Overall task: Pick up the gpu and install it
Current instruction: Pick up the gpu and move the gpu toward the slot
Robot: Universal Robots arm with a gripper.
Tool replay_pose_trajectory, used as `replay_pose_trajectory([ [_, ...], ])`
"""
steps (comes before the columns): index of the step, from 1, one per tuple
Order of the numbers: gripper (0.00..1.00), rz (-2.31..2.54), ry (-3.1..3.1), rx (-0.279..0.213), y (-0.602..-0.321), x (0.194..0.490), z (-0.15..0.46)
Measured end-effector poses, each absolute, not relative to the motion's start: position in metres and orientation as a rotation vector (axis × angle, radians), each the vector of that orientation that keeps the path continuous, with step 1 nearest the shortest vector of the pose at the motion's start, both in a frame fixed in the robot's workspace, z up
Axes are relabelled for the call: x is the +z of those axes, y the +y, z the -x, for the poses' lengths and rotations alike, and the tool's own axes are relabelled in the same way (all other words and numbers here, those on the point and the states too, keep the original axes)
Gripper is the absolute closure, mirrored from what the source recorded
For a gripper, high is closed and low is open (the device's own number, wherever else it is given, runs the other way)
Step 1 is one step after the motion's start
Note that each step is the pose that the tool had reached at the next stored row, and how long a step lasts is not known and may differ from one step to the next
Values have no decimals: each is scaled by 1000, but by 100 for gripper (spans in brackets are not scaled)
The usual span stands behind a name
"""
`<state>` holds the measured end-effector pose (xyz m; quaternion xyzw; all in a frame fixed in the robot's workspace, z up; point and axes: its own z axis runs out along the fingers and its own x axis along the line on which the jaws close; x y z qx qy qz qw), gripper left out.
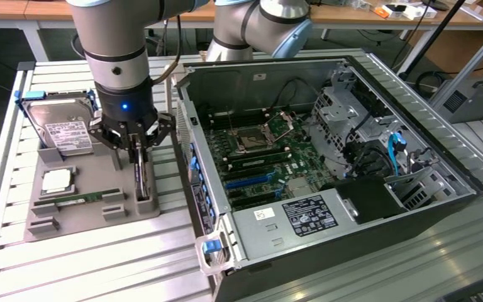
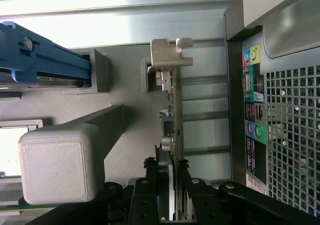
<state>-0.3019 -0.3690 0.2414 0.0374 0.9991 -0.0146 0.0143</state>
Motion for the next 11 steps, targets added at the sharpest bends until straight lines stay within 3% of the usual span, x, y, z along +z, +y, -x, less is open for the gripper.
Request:
replay_pose_trajectory([
  [11,73,-117,3110,-46,-369,244,302],
])
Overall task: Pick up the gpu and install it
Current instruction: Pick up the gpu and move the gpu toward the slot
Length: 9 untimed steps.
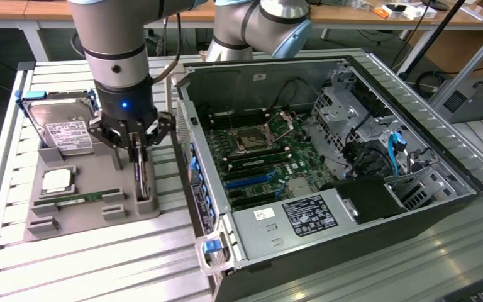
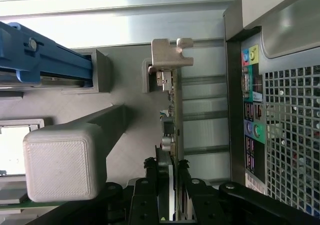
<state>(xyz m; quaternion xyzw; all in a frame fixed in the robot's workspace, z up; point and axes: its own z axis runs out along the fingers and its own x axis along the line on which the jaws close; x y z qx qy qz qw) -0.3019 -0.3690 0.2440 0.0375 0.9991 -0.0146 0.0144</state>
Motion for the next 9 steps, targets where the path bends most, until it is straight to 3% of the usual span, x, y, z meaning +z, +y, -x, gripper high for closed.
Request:
replay_pose_trajectory([
  [9,73,-117,3111,-46,-369,248,302],
])
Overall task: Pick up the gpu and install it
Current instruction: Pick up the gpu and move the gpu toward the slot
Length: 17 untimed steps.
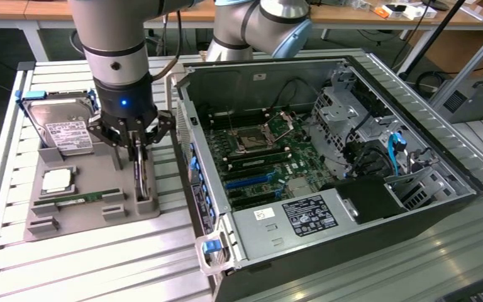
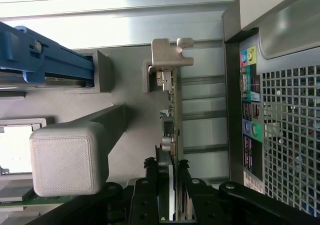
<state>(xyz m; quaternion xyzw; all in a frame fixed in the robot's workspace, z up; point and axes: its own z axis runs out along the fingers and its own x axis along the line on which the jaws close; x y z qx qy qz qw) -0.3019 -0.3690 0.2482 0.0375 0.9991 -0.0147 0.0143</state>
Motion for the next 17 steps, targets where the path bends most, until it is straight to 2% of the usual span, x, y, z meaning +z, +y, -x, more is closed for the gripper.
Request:
replay_pose_trajectory([
  [17,73,-117,3110,-46,-369,253,302],
])
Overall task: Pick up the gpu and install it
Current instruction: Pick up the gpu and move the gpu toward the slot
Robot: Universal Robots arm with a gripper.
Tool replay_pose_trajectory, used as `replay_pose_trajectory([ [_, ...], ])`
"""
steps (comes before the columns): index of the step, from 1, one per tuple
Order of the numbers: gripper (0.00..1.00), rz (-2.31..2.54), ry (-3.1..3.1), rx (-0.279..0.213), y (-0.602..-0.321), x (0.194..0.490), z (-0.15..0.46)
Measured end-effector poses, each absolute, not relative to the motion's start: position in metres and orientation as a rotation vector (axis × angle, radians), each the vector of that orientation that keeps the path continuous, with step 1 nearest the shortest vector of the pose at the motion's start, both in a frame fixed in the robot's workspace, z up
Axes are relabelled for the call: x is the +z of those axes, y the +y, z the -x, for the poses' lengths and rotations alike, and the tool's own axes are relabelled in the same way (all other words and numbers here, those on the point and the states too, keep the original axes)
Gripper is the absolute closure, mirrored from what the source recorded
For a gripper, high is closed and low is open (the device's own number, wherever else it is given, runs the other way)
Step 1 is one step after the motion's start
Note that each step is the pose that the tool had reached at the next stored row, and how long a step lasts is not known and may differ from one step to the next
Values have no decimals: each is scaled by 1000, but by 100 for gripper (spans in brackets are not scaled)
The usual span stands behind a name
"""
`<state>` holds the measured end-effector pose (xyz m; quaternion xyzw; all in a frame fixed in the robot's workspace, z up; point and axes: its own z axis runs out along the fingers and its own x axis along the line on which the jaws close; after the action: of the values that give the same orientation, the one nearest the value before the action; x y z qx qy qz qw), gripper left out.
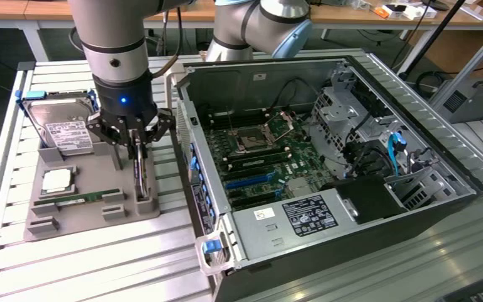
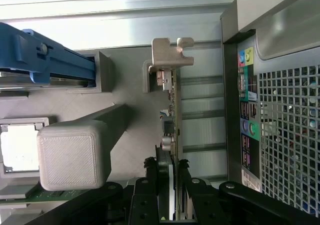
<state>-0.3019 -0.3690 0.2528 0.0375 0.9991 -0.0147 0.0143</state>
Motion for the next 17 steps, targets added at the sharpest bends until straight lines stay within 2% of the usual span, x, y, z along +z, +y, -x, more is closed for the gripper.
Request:
replay_pose_trajectory([
  [17,73,-117,3110,-46,-369,257,302],
])
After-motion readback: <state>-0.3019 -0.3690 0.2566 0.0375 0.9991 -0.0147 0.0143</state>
